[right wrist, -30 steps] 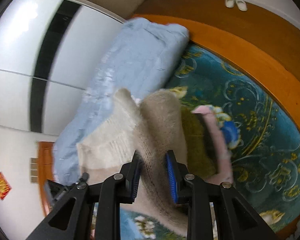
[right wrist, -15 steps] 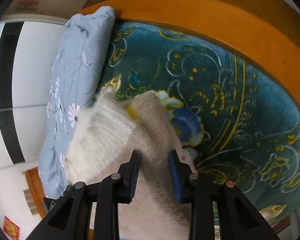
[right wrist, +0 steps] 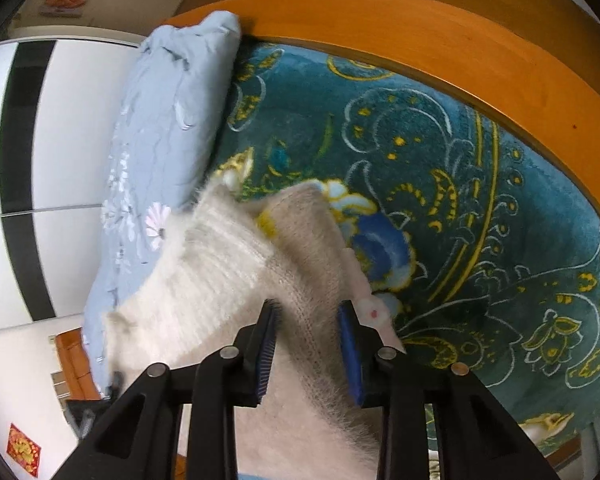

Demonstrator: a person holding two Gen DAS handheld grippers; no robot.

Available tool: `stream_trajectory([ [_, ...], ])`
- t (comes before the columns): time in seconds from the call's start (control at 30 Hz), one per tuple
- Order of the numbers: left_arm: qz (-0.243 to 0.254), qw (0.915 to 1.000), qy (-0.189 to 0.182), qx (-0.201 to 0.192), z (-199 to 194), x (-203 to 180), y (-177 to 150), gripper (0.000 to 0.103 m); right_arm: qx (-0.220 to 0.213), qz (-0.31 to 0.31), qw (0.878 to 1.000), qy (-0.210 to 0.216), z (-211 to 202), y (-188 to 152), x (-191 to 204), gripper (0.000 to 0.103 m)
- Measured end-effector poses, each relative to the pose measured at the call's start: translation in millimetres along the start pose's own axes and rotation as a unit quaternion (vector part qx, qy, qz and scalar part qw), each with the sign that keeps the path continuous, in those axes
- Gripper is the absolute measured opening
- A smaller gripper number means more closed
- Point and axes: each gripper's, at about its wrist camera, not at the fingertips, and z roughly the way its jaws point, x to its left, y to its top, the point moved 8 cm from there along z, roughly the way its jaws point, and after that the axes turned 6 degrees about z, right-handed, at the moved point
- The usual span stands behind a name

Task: Fold clothes
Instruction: 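Lower the sweater bundle onto the folded clothes stack with both grippers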

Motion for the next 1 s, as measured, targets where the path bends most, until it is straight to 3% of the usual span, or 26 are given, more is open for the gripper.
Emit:
stream_trajectory([
  [0.07, 0.024, 0.999, -0.024, -0.029, -18.5, -21.6, 16.5, 0.011, -0.012, -0.019, 1.0, 0.021, -11.2, -2.1, 16.2, 0.03],
  [0.13, 0.021, 0.9989, -0.02, -0.038, -23.8, -16.6, 25.8, 0.011, -0.028, -0.036, 0.998, 0.036, -21.1, -3.7, 32.7, 0.03],
  [0.23, -0.022, 0.9983, 0.054, -0.001, -3.7, 31.0, 15.8, 0.012, -0.036, -0.035, 0.998, 0.026, -18.4, -3.6, 38.0, 0.03],
  [0.3, -0.064, 0.9936, 0.086, 0.037, 18.0, 71.3, -5.2, 0.012, -0.019, -0.027, 0.999, -0.021, -0.8, -3.6, 22.1, 0.03],
  [0.37, -0.106, 0.9861, 0.109, 0.067, 35.7, 106.9, -24.8, 0.013, -0.005, -0.005, 0.999, -0.041, 11.1, -5.8, 5.2, 0.03],
  [0.47, -0.17, 0.9819, 0.074, 0.039, 32.1, 122.0, -37.6, 0.014, -0.005, 0.003, 0.999, -0.035, 11.3, -8.8, 1.5, 0.03],
  [0.6, -0.155, 0.9856, 0.067, 0.013, 21.1, 108.7, -29.1, 0.014, -0.021, -0.049, 0.998, -0.043, 1.3, -12.0, 20.4, 0.03],
  [0.7, -0.151, 0.9864, 0.065, -0.003, 14.1, 103.2, -22.6, 0.014, -0.04, -0.066, 0.997, -0.026, -5.7, -9.5, 34.4, 0.03],
  [0.87, -0.17, 0.9807, 0.094, 0.022, 25.5, 117.5, -35.9, 0.016, -0.024, -0.057, 0.996, -0.066, 10.9, -8.1, 21.6, 0.03],
  [0.97, -0.169, 0.9806, 0.095, 0.03, 23.5, 111.7, -37.6, 0.018, -0.018, -0.054, 0.996, -0.063, 9.7, -8.2, 17.4, 0.033],
  [1.0, -0.167, 0.9803, 0.101, 0.033, 21.7, 110.1, -35.6, 0.023, -0.022, -0.06, 0.996, -0.064, 5.4, -7.0, 19.2, 0.034],
])
